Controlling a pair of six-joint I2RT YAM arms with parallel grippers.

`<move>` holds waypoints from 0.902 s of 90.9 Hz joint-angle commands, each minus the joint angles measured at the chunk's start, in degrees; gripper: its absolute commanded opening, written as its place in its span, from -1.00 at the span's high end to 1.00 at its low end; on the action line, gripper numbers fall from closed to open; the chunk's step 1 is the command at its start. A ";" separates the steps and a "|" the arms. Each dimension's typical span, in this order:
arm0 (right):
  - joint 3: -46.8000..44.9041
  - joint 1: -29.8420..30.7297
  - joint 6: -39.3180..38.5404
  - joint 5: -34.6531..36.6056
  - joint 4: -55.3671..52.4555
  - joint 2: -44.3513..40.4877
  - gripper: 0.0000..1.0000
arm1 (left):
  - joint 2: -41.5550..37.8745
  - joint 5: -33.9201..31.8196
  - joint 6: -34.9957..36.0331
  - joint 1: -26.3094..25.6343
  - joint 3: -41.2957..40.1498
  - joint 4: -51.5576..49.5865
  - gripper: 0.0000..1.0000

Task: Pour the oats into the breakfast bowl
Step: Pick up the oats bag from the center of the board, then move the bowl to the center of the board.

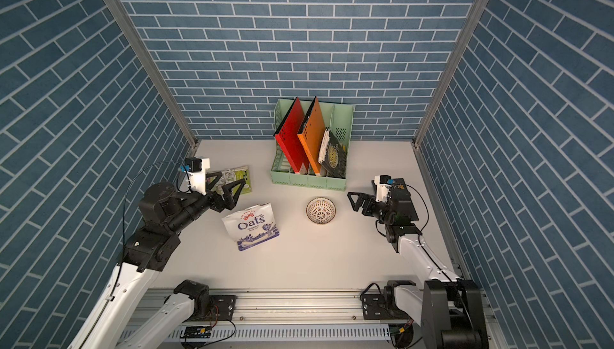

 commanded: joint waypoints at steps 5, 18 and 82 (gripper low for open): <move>0.12 4.41 7.53 -2.63 6.02 3.66 -0.99 | 3.76 -5.02 6.54 -8.69 3.07 -15.24 -0.97; -0.52 7.88 9.95 -0.76 9.66 7.58 -0.99 | 7.68 -15.61 8.40 -14.95 5.60 -20.70 -0.96; 5.57 19.71 13.66 1.18 18.44 26.39 -0.99 | 22.19 -23.00 13.13 -17.86 8.89 -25.88 0.30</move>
